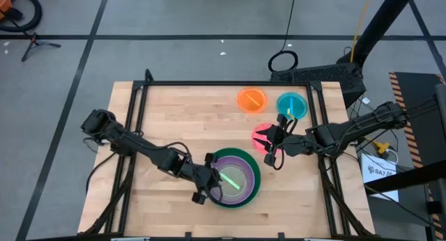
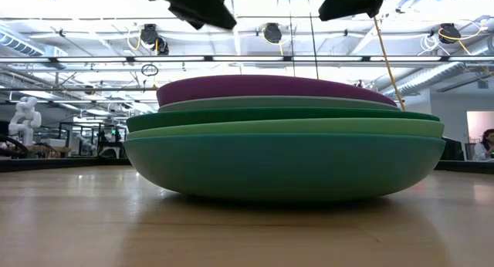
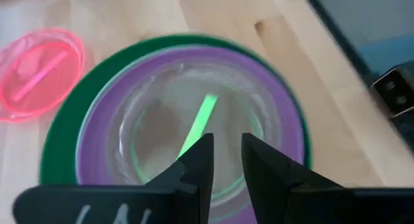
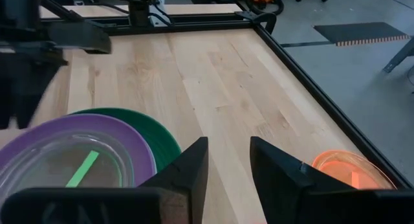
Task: Stack plastic plates
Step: Stack the transparent pink plate on top of the transparent green plate
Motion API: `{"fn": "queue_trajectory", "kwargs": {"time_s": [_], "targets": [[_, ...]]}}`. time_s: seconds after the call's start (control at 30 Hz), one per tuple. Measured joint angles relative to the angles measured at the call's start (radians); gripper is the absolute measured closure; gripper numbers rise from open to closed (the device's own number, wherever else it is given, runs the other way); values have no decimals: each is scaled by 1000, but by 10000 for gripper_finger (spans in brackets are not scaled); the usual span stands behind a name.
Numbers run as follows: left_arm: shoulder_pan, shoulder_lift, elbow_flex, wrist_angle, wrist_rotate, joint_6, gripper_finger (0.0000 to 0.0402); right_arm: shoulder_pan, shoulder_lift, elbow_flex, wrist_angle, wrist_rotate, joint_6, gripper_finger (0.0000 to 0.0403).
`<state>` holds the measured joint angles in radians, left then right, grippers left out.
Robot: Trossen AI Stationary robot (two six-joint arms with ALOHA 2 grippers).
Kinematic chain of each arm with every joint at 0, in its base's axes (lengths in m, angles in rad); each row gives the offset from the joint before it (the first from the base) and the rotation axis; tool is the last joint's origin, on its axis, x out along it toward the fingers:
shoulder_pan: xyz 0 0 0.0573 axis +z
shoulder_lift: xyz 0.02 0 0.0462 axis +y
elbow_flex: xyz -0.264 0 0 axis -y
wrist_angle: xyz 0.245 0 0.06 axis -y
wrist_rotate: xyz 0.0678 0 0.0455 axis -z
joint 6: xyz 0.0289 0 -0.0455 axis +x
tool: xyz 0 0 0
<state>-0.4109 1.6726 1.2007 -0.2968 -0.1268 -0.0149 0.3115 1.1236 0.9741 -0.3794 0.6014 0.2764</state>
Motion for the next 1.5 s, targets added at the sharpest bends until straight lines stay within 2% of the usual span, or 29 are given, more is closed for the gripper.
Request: {"fn": "queue_trajectory", "kwargs": {"time_s": [0.13, 0.33, 0.6, 0.7, 0.83, 1.1, 1.17, 1.33, 1.5], "targets": [[33, 0, 0, -10, 51, 36, 314, 0, 0, 0, 0, 0, 0, 296], [54, 1, 0, -27, 47, 99, 314, 0, 0, 0, -1, 0, 44, 296], [90, -24, -4, -151, 33, 90, 314, 0, 10, 1, -141, 0, 285, 296], [103, -66, -52, -174, 34, 103, 314, -6, 34, 1, -178, 1, 374, 296], [122, -150, -152, -120, 32, 125, 314, -16, 70, 1, -206, 1, 469, 296], [157, -352, -406, 82, 8, 188, 314, -105, 119, 0, -292, -6, 651, 296], [165, -394, -436, 131, -21, 239, 314, -156, 121, 1, -344, -60, 687, 296], [191, -475, -449, 121, -103, 358, 314, -308, 121, 1, -494, -233, 708, 296], [235, -561, -447, 137, -111, 456, 314, -465, 121, 1, -622, -368, 665, 296]]}}
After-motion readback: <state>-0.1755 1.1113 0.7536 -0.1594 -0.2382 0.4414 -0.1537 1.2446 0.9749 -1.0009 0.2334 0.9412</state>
